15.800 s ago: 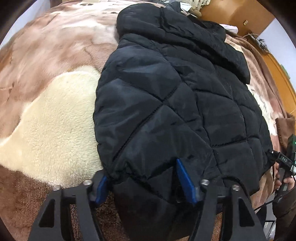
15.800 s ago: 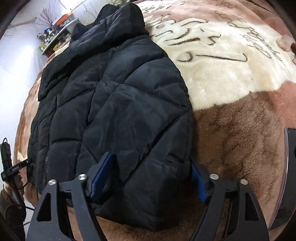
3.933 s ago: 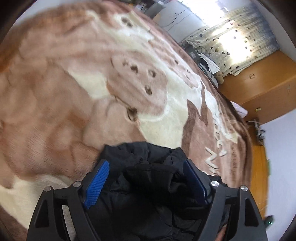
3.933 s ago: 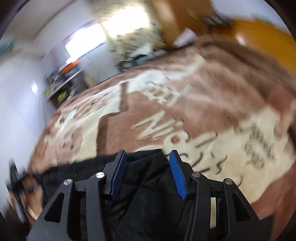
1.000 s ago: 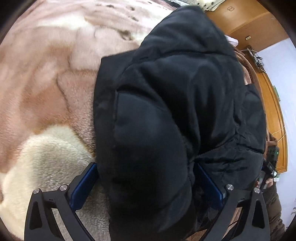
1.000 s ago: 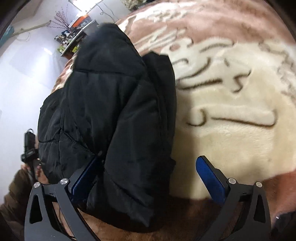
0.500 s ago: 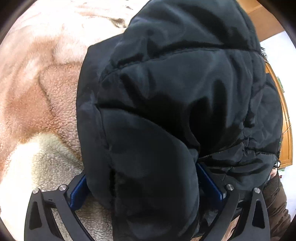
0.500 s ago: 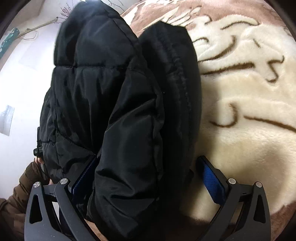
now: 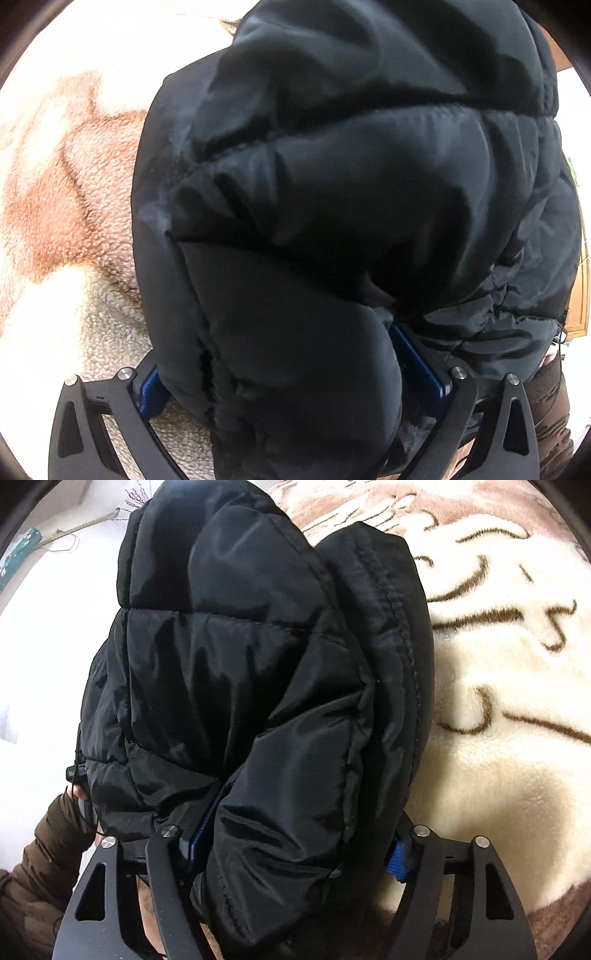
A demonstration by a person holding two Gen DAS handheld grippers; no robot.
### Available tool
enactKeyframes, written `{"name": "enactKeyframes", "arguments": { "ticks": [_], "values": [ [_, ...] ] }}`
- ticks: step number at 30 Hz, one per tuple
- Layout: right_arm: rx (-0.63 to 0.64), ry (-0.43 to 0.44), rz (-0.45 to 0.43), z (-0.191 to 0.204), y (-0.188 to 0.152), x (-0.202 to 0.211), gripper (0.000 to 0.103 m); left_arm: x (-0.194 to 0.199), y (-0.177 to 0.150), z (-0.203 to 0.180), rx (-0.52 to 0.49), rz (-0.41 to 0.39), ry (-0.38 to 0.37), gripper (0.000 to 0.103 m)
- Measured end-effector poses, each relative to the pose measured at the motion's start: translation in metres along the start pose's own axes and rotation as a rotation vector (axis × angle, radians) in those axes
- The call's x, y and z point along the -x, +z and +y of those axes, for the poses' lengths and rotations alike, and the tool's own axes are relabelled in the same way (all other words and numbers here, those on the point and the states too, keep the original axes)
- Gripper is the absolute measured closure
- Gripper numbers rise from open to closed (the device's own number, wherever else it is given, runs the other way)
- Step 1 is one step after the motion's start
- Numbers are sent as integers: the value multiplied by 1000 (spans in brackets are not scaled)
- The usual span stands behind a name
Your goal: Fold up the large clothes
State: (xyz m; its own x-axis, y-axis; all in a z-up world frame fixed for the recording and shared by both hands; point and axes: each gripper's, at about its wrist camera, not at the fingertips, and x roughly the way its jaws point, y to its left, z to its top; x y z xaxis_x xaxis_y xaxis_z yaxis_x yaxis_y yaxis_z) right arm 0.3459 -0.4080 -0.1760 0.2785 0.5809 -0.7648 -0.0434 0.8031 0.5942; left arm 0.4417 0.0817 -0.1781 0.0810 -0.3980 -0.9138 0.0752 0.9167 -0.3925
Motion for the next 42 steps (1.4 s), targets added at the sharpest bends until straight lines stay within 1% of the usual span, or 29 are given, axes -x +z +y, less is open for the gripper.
{"name": "enactKeyframes", "arguments": {
  "ticks": [1,3,4,5,6,8,9,10,11,12,14,16,18,19,23,26,30,32,35,36,37,40,41,42],
  "values": [
    [7,-12,-7,5,-1,0,37,0,1,-2,-2,-7,1,1],
    [25,-50,-23,15,-4,2,43,4,-4,-8,-2,-22,-4,12],
    [31,-63,-29,19,-5,3,44,7,-5,-15,-9,-35,-9,25],
    [38,-81,-35,24,-6,4,47,11,-7,-19,-13,-46,-5,34],
    [41,-94,-42,35,-9,1,49,14,-7,-23,-16,-59,3,38],
    [45,-120,-52,43,-12,2,52,18,-8,-33,-21,-81,27,47],
    [53,-136,-58,50,-14,2,55,19,-9,-39,-20,-91,44,48],
    [61,-149,-63,53,-14,4,56,20,-12,-48,-29,-102,63,52],
    [75,-175,-68,60,-16,5,57,21,-13,-53,-39,-109,75,56],
    [86,-194,-71,66,-16,4,59,22,-17,-59,-51,-122,95,58],
    [128,-263,-82,83,-20,3,61,26,-21,-73,-70,-149,137,62],
    [159,-314,-98,106,-26,-2,63,29,-26,-90,-105,-186,203,64],
    [190,-368,-117,127,-34,-5,66,31,-30,-104,-130,-211,242,65],
    [195,-380,-125,135,-38,-6,66,33,-34,-111,-127,-221,245,66],
    [197,-411,-185,167,-51,0,73,48,-42,-117,-113,-261,232,70],
    [228,-436,-244,195,-62,11,76,65,-49,-128,-130,-303,194,72],
    [273,-449,-314,225,-72,29,79,88,-53,-133,-114,-362,140,73],
    [282,-451,-334,234,-74,35,79,96,-51,-130,-109,-381,123,74],
    [299,-448,-377,252,-80,44,81,109,-57,-126,-103,-422,97,75],
    [304,-447,-386,253,-80,48,81,121,-64,-107,-97,-436,79,75],
    [309,-443,-399,257,-81,51,81,126,-65,-104,-102,-444,72,75],
    [337,-437,-437,275,-85,57,82,139,-69,-103,-121,-489,78,75],
    [342,-438,-446,269,-79,65,82,134,-65,-97,-116,-496,76,75],
    [346,-432,-459,273,-82,70,83,137,-64,-93,-107,-501,69,76]
  ]
}}
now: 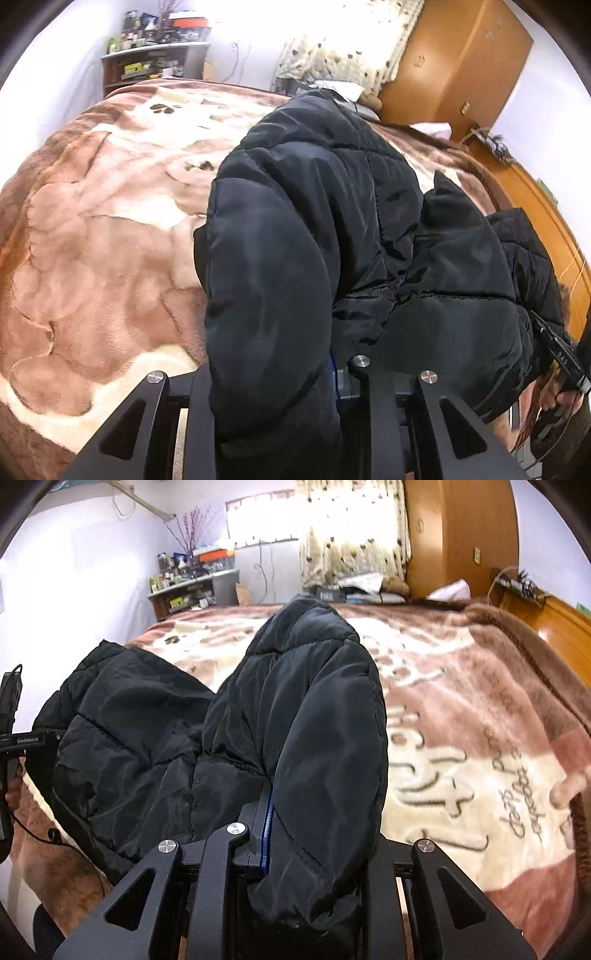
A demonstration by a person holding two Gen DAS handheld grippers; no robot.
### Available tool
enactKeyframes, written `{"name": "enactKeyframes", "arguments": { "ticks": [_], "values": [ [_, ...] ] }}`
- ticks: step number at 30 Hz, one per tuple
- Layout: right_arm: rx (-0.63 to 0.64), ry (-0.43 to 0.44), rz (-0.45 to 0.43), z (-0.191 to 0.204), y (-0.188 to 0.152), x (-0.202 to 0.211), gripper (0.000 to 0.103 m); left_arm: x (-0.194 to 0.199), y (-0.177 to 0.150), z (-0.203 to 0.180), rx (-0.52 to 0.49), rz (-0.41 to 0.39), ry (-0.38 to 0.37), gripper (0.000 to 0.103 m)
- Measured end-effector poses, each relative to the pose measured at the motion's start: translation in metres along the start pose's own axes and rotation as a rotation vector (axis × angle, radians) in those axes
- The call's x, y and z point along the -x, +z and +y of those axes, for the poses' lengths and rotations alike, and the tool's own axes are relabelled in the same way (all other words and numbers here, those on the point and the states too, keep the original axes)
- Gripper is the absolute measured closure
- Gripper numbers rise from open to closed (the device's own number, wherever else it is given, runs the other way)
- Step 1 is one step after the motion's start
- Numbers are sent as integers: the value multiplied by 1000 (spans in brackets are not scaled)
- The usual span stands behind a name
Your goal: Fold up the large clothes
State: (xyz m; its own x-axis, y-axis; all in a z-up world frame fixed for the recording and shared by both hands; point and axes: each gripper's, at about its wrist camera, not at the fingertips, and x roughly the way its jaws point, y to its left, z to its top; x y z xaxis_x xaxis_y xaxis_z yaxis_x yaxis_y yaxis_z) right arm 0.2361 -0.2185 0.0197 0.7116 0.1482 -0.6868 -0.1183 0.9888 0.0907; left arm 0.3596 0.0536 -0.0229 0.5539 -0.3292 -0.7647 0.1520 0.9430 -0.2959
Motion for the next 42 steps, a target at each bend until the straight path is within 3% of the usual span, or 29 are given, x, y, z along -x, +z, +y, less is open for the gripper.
{"name": "enactKeyframes", "arguments": {
  "ticks": [5,8,14,18,21,25,27,31,35,42],
  "values": [
    [33,31,-54,19,10,7,83,23,0,24,45,-85,-7,77],
    [53,61,-76,35,19,8,83,34,23,47,67,-127,0,77],
    [68,136,-118,71,34,-5,84,68,37,92,82,-202,44,78],
    [108,197,-124,108,37,-24,91,88,40,134,129,-229,71,82],
    [130,241,-120,137,33,-33,91,96,29,165,121,-217,72,86],
    [106,230,-42,149,12,-57,91,68,8,201,149,-104,121,86],
    [80,187,-9,146,3,-63,91,52,-6,217,171,-69,147,86],
    [67,109,38,138,-12,-71,90,35,-23,245,251,-34,115,83],
    [43,60,92,122,-33,-79,88,31,-28,246,243,-19,106,79],
    [-35,47,148,102,-52,-96,79,25,-30,249,235,11,116,69]
  ]
}}
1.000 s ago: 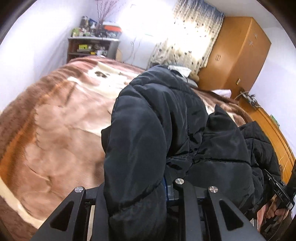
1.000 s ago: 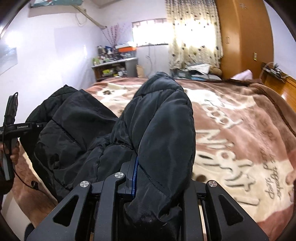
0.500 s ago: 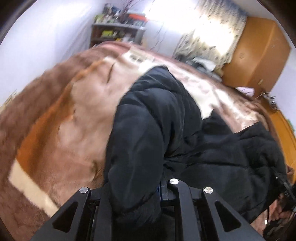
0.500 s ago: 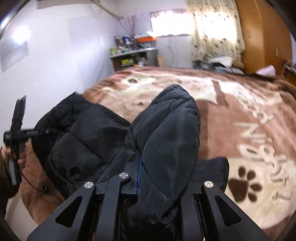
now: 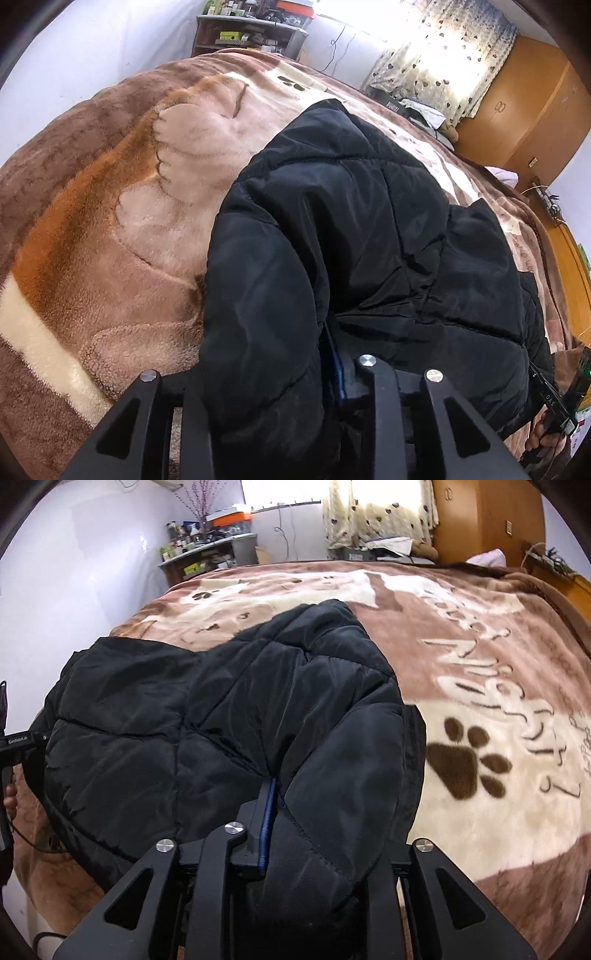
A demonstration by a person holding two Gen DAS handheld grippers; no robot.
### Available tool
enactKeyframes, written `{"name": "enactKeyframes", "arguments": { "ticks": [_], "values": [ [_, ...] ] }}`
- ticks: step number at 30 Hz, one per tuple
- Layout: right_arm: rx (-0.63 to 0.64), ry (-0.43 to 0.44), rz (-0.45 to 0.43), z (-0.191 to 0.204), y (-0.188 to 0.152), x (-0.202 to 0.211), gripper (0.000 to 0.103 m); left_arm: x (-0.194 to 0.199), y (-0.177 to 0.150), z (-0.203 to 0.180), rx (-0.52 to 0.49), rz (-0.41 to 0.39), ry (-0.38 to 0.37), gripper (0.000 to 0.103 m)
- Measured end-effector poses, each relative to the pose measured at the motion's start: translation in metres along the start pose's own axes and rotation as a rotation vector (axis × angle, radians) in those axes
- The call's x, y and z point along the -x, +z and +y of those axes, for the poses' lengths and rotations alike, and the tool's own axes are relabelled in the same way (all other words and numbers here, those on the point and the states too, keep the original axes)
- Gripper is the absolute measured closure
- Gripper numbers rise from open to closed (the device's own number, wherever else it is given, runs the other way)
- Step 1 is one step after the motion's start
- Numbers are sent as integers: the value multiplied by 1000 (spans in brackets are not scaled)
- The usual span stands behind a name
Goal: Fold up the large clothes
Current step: 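Lower the folded jacket onto the blanket and open both tools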
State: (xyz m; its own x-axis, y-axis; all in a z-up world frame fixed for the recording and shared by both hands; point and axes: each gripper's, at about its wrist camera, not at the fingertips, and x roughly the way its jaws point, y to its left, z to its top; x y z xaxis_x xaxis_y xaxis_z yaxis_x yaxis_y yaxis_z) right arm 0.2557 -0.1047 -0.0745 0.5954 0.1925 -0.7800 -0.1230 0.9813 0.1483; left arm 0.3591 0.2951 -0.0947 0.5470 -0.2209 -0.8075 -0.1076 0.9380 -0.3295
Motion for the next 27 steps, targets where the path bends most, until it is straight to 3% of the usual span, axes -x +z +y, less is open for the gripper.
{"name": "enactKeyframes", "arguments": {
  "ticks": [4,7,9,13,15,17,19,23,27],
  "values": [
    [-23,4,10,-5,-2,-3,75,-1,0,1,0,7,23,62],
    [-33,-14,17,-5,-1,1,68,3,0,3,14,0,63,47],
    [-48,-30,12,-4,-1,8,59,12,-2,7,43,-27,48,45],
    [-53,-42,-12,0,-2,29,55,35,-8,8,37,-46,53,38],
    [-41,-52,-24,4,-5,40,41,51,-12,4,15,-65,62,37],
    [-42,-69,-54,8,-9,55,30,69,-18,-3,-18,-83,70,27],
    [-57,-95,-67,7,-11,67,28,86,-24,-9,-43,-95,61,20],
    [-120,-133,-102,3,-17,96,28,120,-38,-22,-64,-117,43,18],
    [-125,-84,-143,12,-25,131,28,148,-61,-41,-115,-118,41,16]
  ]
}}
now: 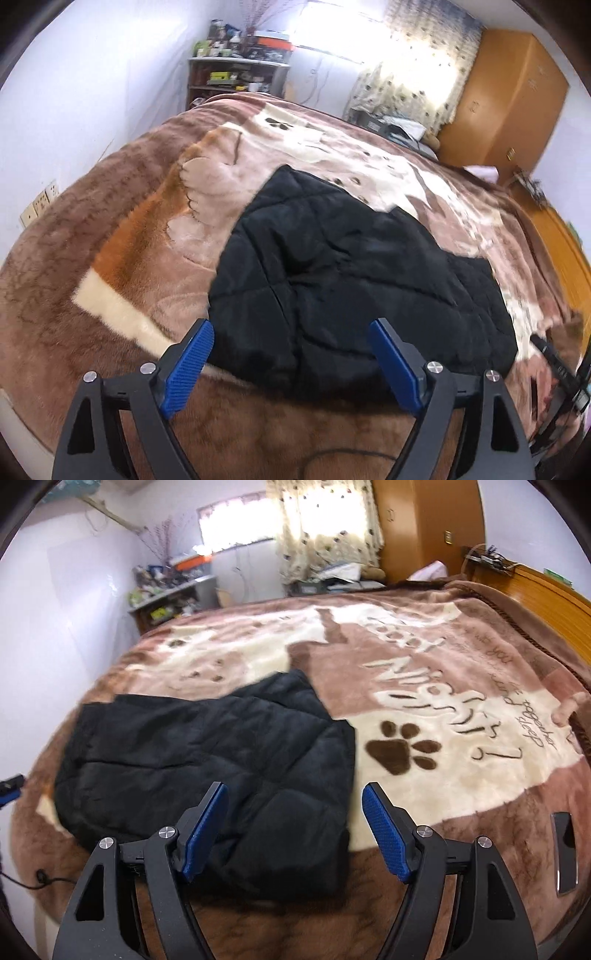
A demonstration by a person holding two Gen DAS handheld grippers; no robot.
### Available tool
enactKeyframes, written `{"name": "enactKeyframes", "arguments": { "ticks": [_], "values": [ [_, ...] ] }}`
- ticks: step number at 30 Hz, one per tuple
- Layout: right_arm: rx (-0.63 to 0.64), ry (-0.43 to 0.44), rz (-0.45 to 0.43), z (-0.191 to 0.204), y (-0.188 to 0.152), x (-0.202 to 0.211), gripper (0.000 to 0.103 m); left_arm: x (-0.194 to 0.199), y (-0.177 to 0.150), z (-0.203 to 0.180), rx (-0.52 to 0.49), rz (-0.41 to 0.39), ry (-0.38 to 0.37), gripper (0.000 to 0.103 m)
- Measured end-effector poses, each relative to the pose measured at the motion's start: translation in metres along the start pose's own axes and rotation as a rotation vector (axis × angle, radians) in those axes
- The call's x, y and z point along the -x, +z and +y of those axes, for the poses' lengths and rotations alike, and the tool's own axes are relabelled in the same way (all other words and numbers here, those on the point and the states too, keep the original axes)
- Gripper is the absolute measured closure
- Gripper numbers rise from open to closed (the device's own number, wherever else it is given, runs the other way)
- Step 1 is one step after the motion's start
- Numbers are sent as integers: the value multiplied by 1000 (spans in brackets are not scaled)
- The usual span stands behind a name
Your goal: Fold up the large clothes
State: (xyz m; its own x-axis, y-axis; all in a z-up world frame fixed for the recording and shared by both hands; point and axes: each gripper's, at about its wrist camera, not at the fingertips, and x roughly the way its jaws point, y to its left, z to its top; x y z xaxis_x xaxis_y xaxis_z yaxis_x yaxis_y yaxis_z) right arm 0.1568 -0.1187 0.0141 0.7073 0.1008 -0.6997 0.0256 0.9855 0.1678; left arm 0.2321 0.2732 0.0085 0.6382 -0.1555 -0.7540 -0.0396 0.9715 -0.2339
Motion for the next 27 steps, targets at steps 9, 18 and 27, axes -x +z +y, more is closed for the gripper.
{"name": "enactKeyframes", "arguments": {
  "ticks": [9,18,27],
  "values": [
    [68,-4,11,43,-39,50,28,36,-63,-41,-61,36,50,11],
    [141,-30,36,69,-81,70,28,54,-121,-74,-107,33,160,11],
    [193,-63,3,79,-101,88,28,76,-146,-99,-150,-17,207,11]
  ]
}}
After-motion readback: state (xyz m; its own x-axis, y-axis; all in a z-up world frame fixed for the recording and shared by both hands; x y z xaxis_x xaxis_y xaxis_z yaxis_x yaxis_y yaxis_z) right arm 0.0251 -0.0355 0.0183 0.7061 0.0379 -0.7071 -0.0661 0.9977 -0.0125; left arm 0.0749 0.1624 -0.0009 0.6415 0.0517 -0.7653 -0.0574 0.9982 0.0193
